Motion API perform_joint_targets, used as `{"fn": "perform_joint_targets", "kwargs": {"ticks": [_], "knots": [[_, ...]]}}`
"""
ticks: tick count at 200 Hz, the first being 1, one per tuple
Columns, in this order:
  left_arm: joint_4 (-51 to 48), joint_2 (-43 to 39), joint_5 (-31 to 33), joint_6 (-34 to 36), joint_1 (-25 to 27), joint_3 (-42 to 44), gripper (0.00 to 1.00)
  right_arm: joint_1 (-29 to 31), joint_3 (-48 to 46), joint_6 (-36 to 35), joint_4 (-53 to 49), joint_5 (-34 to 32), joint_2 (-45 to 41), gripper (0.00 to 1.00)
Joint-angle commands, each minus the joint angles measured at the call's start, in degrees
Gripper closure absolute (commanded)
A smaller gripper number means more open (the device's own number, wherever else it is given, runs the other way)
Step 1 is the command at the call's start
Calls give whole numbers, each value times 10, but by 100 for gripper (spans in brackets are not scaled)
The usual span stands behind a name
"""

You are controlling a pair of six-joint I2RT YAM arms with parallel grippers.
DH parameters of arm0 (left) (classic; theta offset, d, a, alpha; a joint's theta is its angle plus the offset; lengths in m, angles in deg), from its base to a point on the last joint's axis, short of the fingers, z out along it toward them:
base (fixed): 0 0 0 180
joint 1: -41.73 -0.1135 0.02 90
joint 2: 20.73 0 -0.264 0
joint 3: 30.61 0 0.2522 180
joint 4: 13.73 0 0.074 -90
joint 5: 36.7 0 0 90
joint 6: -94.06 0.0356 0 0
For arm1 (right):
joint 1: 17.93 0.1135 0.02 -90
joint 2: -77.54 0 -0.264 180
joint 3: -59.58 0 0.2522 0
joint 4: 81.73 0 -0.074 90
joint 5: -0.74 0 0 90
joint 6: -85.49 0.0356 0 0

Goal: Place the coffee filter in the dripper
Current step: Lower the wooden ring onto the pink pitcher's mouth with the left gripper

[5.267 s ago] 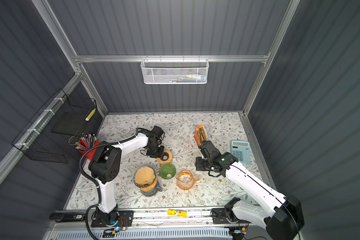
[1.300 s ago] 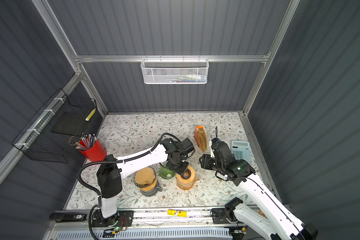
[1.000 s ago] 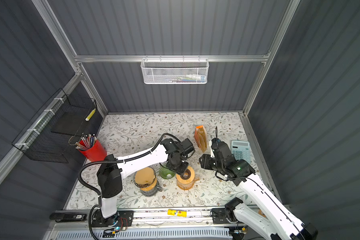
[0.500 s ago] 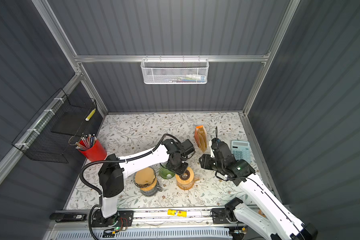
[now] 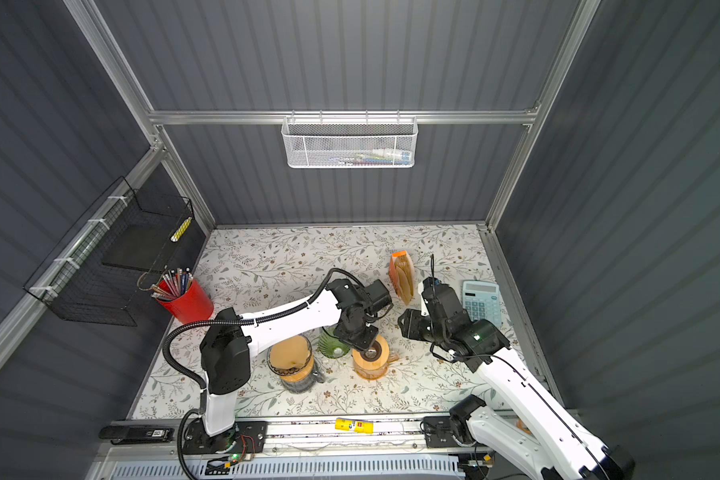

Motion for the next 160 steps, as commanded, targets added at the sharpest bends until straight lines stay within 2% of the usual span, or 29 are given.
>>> {"fn": "perform_joint_targets", "kwargs": {"ticks": [1,54,160], "knots": [[-16,10,4,8,2,-18,62,-1,-5,4,1,1,-6,49],[-18,9,7,8,3,-19,58,-2,-6,6,0,2,-7,49],[-26,-13,28,2,3,-25,59,-2,-4,10,0,3,-8,49]]}}
